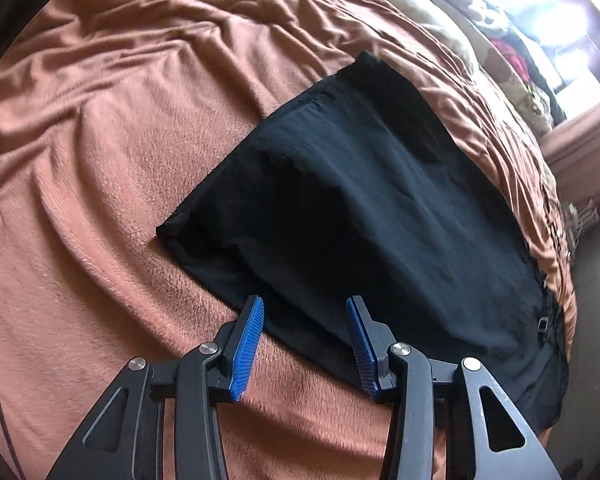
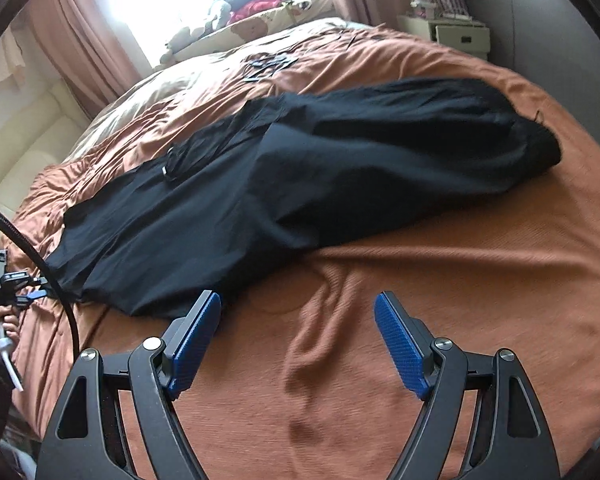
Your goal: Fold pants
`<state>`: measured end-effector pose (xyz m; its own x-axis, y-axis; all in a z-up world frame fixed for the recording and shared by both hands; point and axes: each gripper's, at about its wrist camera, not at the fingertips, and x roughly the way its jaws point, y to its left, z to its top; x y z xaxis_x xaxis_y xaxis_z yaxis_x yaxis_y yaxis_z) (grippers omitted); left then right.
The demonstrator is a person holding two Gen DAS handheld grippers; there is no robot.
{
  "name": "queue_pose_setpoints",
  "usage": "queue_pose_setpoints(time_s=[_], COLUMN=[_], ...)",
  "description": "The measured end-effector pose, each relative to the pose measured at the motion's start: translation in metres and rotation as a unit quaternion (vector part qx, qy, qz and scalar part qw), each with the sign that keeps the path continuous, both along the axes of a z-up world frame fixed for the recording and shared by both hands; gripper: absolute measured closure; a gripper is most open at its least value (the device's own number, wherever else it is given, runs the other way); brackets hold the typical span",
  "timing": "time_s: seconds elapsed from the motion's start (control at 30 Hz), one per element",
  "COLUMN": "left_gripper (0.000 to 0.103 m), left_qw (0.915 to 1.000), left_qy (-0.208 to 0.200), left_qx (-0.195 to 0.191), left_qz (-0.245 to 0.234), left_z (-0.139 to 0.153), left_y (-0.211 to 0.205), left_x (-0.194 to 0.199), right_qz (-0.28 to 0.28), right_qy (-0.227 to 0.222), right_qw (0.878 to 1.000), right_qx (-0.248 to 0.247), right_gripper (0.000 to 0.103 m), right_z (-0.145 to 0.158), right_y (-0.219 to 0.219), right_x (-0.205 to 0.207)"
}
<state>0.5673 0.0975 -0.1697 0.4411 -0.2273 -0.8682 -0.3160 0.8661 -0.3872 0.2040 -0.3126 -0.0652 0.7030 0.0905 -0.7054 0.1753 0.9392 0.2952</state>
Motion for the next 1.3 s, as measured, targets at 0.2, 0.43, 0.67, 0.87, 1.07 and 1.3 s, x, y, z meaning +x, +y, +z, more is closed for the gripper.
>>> queue_pose_setpoints(time_s=[0.2, 0.43, 0.67, 0.87, 1.07, 1.3], left_gripper=[0.057, 0.099, 0.102, 0.102, 0.075, 0.052], left_qw=[0.9985, 0.9954, 0.9948, 0.9952, 0.9948, 0.9934], left_qy=[-0.006, -0.005, -0.021, -0.019, -0.005, -0.009], left_qx=[-0.039, -0.035, -0.044, -0.038, -0.055, -0.069], left_qz=[0.038, 0.089, 0.089, 0.088, 0.085, 0.09], left_z=[-0.005, -0.008, 0.004, 0.004, 0.001, -0.003], left_y=[0.011, 0.023, 0.031, 0.038, 0.045, 0.05], left_x=[-0.005, -0.001, -0.02, -0.025, -0.023, -0.021], right_qz=[0.006, 0.001, 0.018, 0.011, 0.017, 0.018], right_qy=[-0.001, -0.001, 0.0, 0.001, 0.006, 0.009], right_qw=[1.0, 0.997, 0.998, 0.997, 0.997, 0.993], right_qx=[0.025, 0.073, 0.068, 0.074, 0.08, 0.115], right_gripper=[0.025, 0.025, 0.025, 0.025, 0.025, 0.025], right_z=[-0.003, -0.009, -0.009, -0.012, -0.011, -0.017], right_y=[-0.005, -0.01, -0.003, -0.005, 0.011, 0.013], right_x=[0.005, 0.007, 0.006, 0.004, 0.01, 0.023])
